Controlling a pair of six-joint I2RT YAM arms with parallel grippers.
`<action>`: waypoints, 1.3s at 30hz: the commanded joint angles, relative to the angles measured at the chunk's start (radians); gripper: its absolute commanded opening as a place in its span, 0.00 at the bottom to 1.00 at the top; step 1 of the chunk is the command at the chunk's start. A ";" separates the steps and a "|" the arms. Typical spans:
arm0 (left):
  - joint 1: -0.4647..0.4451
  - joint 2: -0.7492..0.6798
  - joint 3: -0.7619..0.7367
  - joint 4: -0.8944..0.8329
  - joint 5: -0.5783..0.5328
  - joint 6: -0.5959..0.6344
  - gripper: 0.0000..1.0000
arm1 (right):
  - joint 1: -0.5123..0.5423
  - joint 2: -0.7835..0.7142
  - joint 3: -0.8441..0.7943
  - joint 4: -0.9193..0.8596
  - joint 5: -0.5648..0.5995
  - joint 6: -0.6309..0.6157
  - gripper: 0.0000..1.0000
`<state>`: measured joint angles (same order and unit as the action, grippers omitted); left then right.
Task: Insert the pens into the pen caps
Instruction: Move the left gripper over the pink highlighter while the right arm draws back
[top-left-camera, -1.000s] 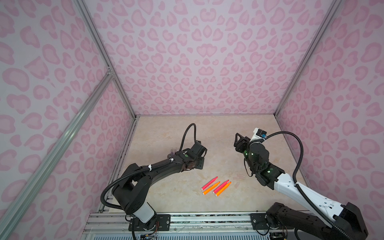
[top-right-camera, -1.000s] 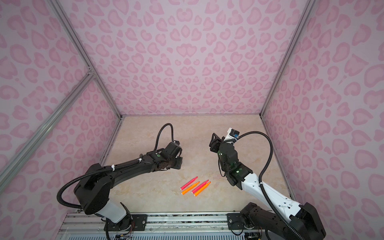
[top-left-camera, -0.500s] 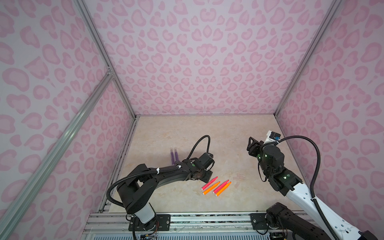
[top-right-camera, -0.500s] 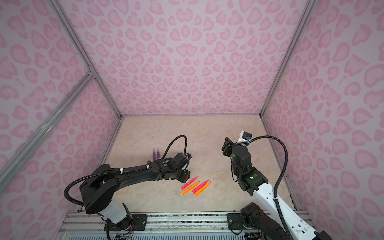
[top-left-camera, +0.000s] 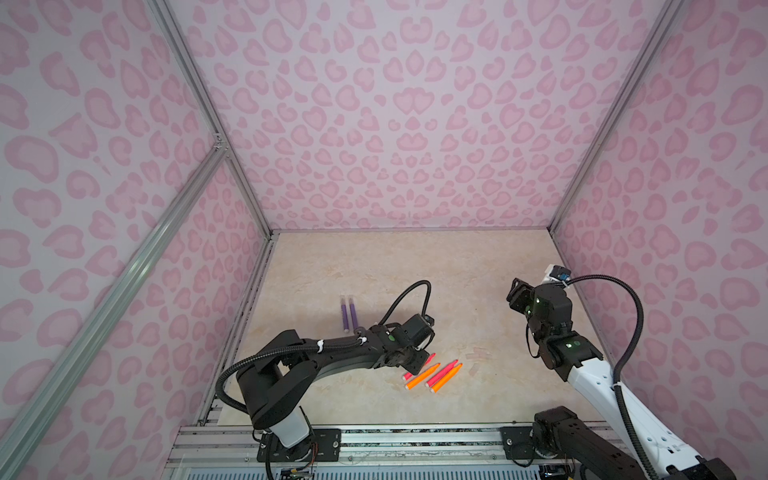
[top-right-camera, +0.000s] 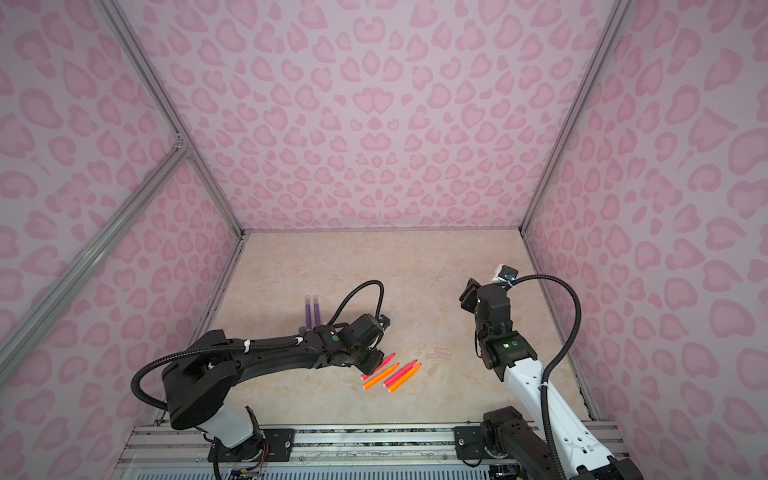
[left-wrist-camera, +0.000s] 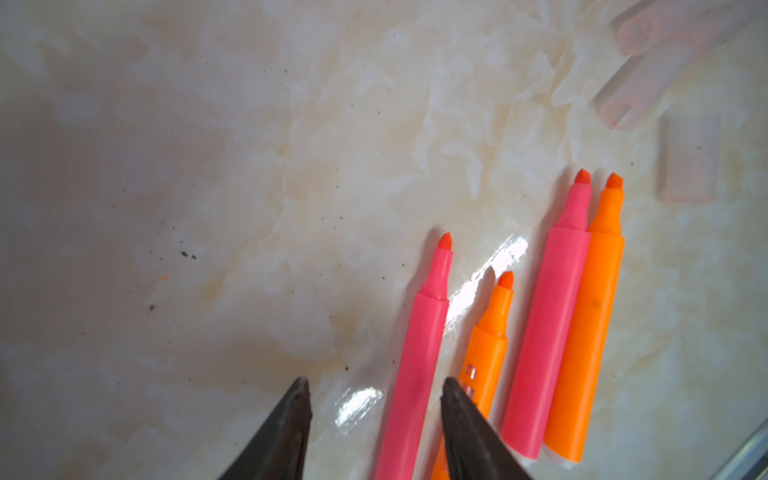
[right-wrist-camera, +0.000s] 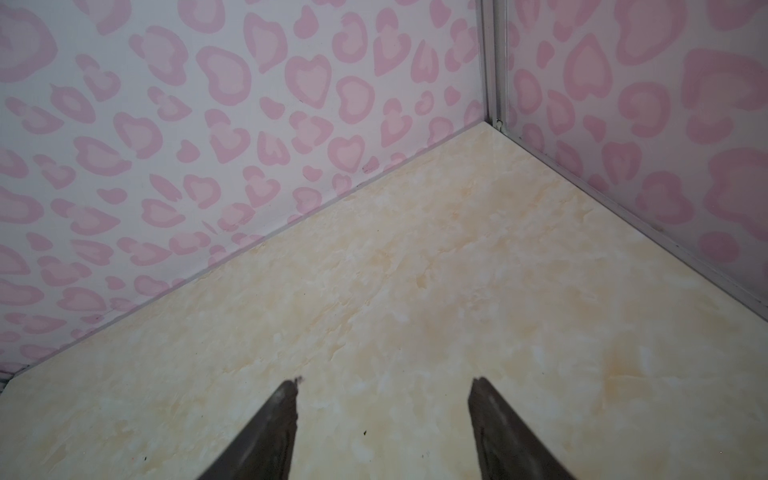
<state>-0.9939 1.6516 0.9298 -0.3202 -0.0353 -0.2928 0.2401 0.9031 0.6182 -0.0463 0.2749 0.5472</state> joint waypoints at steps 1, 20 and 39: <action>-0.005 0.017 0.013 0.000 -0.011 0.019 0.53 | -0.001 0.000 -0.002 0.021 -0.022 0.007 0.66; -0.016 0.107 0.059 -0.047 -0.042 0.038 0.55 | -0.003 -0.056 -0.026 0.016 -0.016 0.004 0.67; -0.028 0.073 0.030 -0.053 -0.014 0.055 0.48 | -0.004 -0.115 -0.045 0.013 -0.019 0.009 0.67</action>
<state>-1.0206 1.7348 0.9649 -0.3550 -0.0719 -0.2489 0.2352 0.7906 0.5850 -0.0498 0.2470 0.5560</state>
